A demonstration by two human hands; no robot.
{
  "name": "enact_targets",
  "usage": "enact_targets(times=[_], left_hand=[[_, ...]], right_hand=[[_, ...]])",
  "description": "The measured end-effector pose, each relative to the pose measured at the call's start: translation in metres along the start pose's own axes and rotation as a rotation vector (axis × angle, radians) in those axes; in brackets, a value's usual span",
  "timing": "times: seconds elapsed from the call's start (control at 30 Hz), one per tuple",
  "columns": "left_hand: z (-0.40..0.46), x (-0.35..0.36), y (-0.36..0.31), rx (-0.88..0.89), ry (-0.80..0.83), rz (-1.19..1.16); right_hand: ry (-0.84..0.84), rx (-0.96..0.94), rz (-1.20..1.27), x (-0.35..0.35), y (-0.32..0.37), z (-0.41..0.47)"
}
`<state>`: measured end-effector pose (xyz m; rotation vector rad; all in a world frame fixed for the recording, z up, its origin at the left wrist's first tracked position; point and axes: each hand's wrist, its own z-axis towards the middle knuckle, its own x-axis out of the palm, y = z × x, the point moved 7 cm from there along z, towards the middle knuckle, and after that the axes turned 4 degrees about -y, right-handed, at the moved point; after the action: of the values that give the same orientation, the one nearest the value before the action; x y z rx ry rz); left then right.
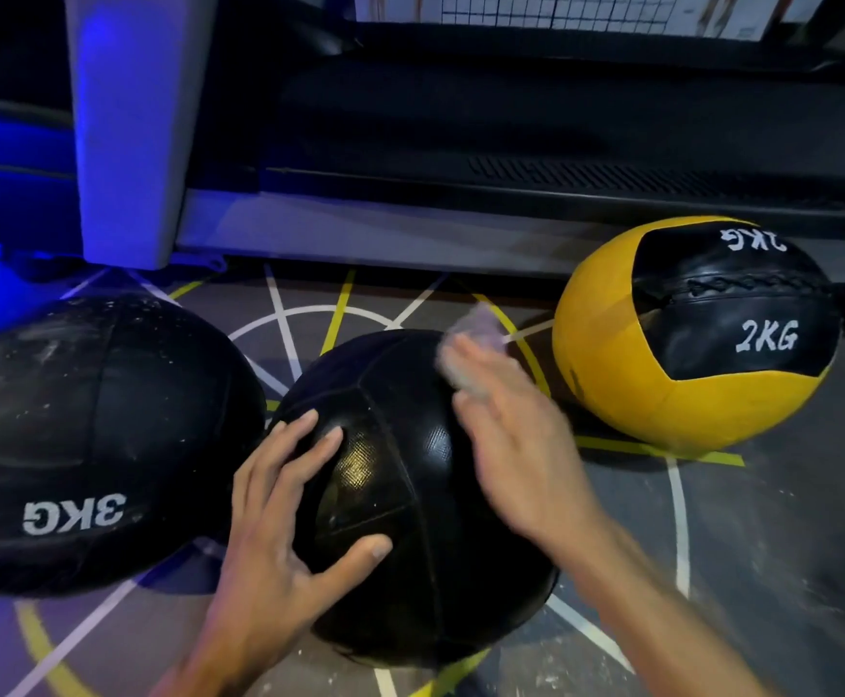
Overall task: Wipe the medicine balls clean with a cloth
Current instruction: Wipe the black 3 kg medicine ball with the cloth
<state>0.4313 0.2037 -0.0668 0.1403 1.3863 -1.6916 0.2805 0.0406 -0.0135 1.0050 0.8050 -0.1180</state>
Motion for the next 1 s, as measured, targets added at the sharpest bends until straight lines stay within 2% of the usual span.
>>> enact_targets(times=[0.07, 0.13, 0.2, 0.3, 0.33, 0.37, 0.4, 0.5, 0.6, 0.67, 0.73, 0.8, 0.87, 0.93, 1.0], left_hand=[[-0.001, -0.003, 0.000, 0.023, -0.004, 0.019], [-0.002, -0.004, 0.000, 0.010, 0.006, 0.010], [-0.003, -0.004, -0.001, -0.012, 0.005, -0.009], [-0.003, -0.002, -0.003, -0.050, 0.031, -0.018], [-0.003, -0.001, -0.004, -0.066, 0.034, -0.024], [-0.002, -0.001, -0.005, -0.083, 0.032, -0.033], [-0.001, 0.000, -0.006, -0.101, 0.028, -0.047], [0.001, 0.001, -0.002, -0.127, 0.017, -0.091], [0.000, -0.003, 0.006, -0.170, 0.005, -0.157], [-0.002, -0.004, 0.003, -0.158, 0.034, -0.143], [-0.003, -0.002, -0.003, -0.135, 0.070, -0.116], [-0.002, -0.001, -0.007, -0.147, 0.103, -0.128], [0.000, 0.000, -0.009, -0.163, 0.149, -0.136], [0.005, 0.000, -0.010, -0.147, 0.189, -0.132], [0.013, -0.001, -0.010, -0.107, 0.204, -0.118]], right_hand=[[0.152, -0.359, -0.189, 0.027, 0.051, -0.026], [0.282, -0.467, -0.249, 0.034, 0.055, -0.035], [0.210, -0.359, -0.079, 0.020, 0.021, -0.013], [0.079, 0.111, 0.124, -0.005, -0.044, 0.037], [0.092, 0.178, 0.125, -0.006, -0.047, 0.044], [0.092, 0.169, 0.090, -0.005, -0.037, 0.043], [0.082, 0.084, 0.023, -0.001, -0.016, 0.038], [0.164, -0.401, -0.265, 0.032, 0.064, -0.016], [0.402, -0.576, -0.305, 0.061, 0.070, -0.077], [0.423, -0.640, -0.300, 0.046, 0.057, -0.082], [0.359, -0.527, -0.194, 0.025, 0.042, -0.058], [0.203, -0.290, -0.102, 0.006, 0.020, -0.013], [0.098, -0.109, -0.122, -0.004, -0.001, 0.021], [0.091, -0.088, -0.130, -0.003, -0.004, 0.026], [0.104, -0.187, -0.118, 0.003, 0.011, 0.003]])
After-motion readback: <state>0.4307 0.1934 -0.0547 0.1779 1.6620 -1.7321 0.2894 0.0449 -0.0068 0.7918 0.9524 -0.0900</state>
